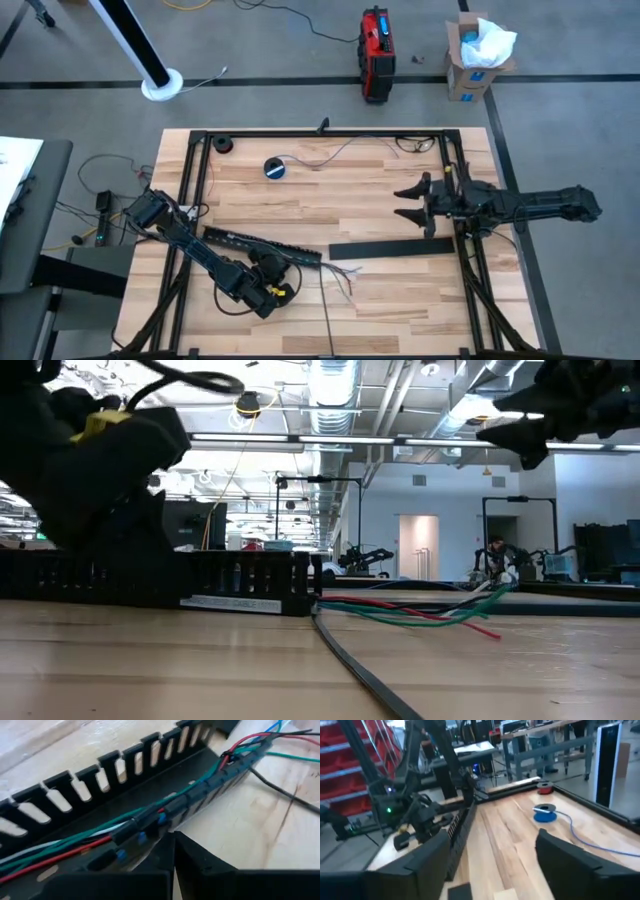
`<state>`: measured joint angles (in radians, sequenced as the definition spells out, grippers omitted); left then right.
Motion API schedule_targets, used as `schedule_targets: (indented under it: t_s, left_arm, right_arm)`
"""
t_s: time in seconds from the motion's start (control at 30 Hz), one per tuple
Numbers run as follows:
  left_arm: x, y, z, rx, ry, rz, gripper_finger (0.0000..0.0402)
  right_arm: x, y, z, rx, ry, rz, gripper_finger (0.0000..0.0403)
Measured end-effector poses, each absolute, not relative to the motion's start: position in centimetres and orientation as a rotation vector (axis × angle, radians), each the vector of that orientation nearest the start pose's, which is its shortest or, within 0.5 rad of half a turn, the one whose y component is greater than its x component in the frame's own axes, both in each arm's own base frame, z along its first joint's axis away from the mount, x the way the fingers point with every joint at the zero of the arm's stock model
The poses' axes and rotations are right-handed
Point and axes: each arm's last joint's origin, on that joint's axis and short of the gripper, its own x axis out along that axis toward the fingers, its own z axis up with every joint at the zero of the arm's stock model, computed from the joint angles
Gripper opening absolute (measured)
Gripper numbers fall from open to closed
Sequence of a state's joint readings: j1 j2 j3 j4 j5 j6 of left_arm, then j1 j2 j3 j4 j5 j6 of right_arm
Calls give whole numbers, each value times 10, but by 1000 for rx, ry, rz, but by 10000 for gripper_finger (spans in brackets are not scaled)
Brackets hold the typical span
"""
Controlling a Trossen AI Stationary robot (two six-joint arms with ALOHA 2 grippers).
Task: Ziptie cables
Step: Put the ziptied cables into the black cable duct, then close the black cable duct with the black cable duct cover
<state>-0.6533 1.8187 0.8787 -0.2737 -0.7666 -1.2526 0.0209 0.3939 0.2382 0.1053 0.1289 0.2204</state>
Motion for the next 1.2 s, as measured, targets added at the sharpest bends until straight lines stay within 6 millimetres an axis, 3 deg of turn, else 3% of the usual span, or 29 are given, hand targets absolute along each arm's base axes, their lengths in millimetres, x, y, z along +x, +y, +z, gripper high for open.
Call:
schedule_targets:
  t_s: [0.13,0.37,0.53,0.7,0.93,1.2]
  left_arm:
    - [258,-172,114,-386,664,602,0]
    - [265,-175,118,-438,625,575,0]
    - [283,-192,145,-449,567,481,0]
    - [292,-205,165,-395,566,393,0]
    - [285,-206,161,-396,605,426,0]
    - [276,-211,159,-398,601,459,0]
  right_arm:
    - [128,1,217,292,79,-102,306]
    - [155,13,201,222,216,-41,310]
    - [182,24,205,135,260,14,311]
    - [213,32,187,79,421,67,311]
    - [257,45,166,37,439,169,311]
    - [273,46,114,24,574,189,311]
